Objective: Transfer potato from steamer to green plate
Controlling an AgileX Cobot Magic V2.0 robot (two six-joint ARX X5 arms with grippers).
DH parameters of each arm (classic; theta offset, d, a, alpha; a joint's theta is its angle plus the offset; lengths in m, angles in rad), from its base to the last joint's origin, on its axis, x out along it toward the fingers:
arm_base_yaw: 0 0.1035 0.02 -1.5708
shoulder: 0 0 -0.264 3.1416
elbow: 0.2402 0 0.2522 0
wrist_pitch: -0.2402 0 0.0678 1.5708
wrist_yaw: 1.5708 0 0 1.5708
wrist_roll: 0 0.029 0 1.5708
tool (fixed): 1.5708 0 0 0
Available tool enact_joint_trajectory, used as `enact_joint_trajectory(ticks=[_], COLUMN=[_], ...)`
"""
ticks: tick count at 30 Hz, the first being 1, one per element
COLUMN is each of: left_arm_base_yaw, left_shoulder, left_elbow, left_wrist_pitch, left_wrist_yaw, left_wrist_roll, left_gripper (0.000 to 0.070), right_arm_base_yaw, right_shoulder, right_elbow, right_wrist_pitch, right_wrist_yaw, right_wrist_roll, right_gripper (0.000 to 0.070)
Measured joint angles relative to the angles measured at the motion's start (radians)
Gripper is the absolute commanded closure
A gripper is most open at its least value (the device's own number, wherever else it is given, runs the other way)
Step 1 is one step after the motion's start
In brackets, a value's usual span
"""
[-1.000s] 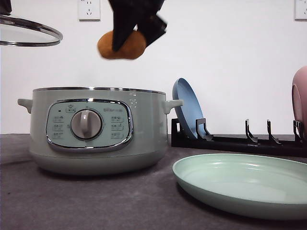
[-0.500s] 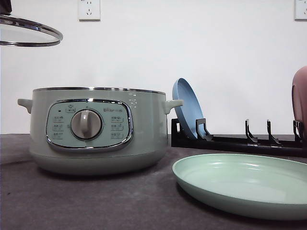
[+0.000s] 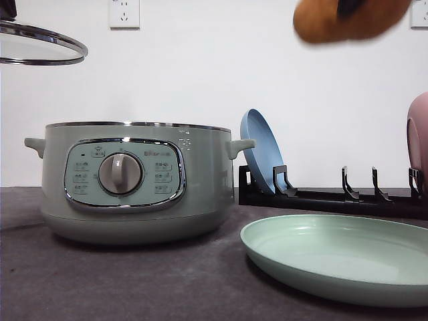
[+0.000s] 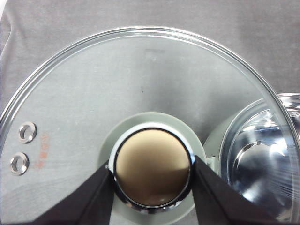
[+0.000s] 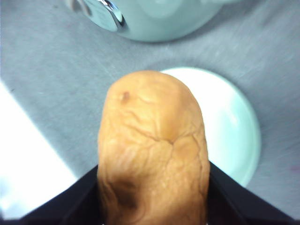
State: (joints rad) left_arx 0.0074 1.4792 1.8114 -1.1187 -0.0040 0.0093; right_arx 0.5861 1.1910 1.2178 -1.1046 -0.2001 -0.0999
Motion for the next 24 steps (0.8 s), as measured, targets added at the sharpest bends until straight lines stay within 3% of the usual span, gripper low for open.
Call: enact_joint_trajectory(ticks=[11,24], left_arm_base_yaw=[0.0,0.0], left_shoulder=[0.0,0.0], left_elbow=[0.0,0.0], left_wrist_pitch=[0.0,0.0], left_wrist_yaw=[0.0,0.0], left_wrist_roll=[0.0,0.0], left_gripper=[0.07,0.07], right_arm_base_yaw=[-0.04,-0.105], right_shoulder=[0.005,0.014], right_elbow=[-0.387,-0.511], right_wrist_pitch=[0.409,0.567], right_wrist_yaw=[0.017,0.016], right_wrist_roll=[0.189,0.251], right_gripper=[0.0524,0.0524])
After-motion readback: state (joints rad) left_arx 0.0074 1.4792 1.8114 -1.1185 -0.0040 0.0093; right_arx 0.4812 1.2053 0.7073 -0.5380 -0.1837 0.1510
